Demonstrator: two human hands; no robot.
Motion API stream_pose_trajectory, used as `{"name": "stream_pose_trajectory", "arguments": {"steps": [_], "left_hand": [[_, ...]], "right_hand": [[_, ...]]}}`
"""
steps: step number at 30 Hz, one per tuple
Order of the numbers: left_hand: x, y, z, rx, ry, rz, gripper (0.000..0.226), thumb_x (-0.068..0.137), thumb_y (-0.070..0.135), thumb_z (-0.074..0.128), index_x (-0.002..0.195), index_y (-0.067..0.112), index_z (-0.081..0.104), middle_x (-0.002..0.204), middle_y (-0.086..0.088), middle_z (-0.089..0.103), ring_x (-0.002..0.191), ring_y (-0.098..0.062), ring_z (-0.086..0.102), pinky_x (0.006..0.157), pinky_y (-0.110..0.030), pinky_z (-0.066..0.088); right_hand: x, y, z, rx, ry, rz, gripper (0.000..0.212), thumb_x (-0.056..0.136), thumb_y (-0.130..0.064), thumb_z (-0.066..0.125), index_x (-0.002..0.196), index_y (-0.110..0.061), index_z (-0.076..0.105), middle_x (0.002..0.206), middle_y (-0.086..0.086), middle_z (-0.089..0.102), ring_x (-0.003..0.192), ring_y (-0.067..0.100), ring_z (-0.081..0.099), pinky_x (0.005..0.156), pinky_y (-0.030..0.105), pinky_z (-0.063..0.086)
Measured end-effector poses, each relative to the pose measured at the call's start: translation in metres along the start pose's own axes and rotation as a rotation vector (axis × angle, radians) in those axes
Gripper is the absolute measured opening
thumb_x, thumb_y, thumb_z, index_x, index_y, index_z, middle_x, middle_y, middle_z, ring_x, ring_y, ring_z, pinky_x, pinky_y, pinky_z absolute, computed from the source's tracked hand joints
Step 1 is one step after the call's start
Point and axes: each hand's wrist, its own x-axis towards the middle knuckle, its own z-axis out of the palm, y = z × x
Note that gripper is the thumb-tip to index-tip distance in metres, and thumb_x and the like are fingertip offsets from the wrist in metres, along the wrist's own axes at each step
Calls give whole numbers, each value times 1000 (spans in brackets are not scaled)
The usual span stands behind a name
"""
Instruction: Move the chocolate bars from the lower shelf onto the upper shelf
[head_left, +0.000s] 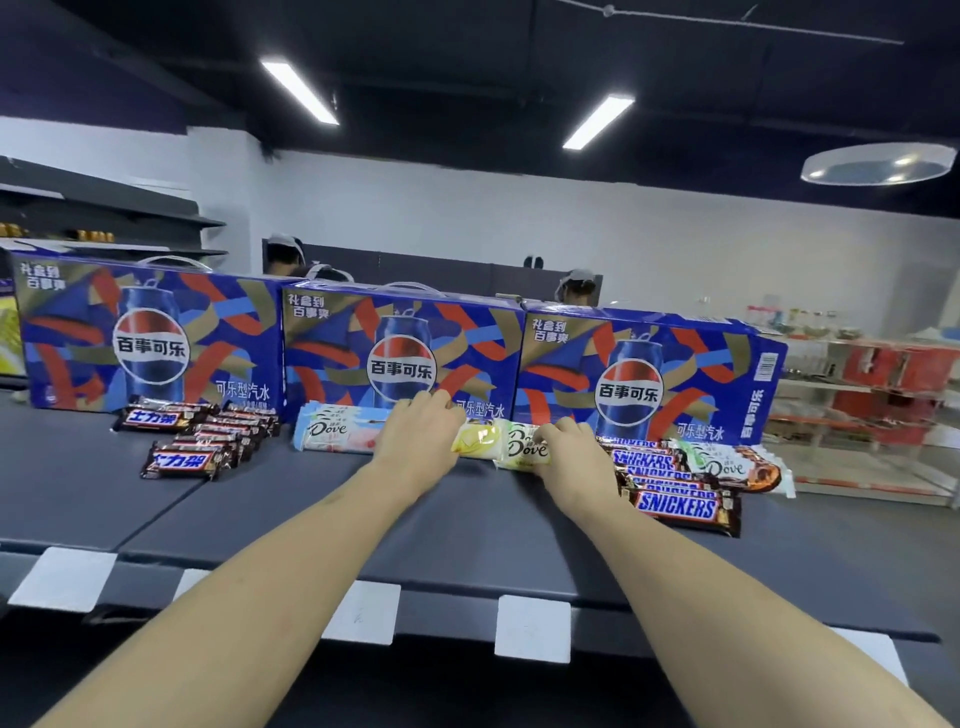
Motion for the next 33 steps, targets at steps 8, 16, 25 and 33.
{"name": "stream_pose_trajectory", "arguments": {"steps": [8,16,25,33], "left_hand": [[8,5,9,-92,-81,67,33,84,34,63,116,26,60,111,3,53,101,-19,50,80,-31,41],[11,20,8,-129,-135,111,36,84,39,66,118,26,59,112,2,54,105,-18,50,74,-29,37],[38,64,19,-175,-169,68,35,78,35,75,108,21,64,105,1,54,100,-22,54,68,-33,43],[49,102,26,-209,-155,33,16,82,5,58,96,11,60,106,-6,49,102,-26,49,67,-31,38]], "right_hand": [[18,1,7,-53,-37,8,38,91,-6,57,126,-17,53,123,5,52,117,26,44,87,37,45],[29,7,-1,8,-137,-1,46,86,-8,63,130,-18,54,125,6,51,122,27,42,86,39,46],[26,45,-40,57,56,69,42,91,-2,51,128,-19,59,123,5,59,108,28,57,73,37,50],[16,67,-54,31,143,81,33,92,-6,49,117,-21,65,111,3,67,98,27,62,68,36,51]]}}
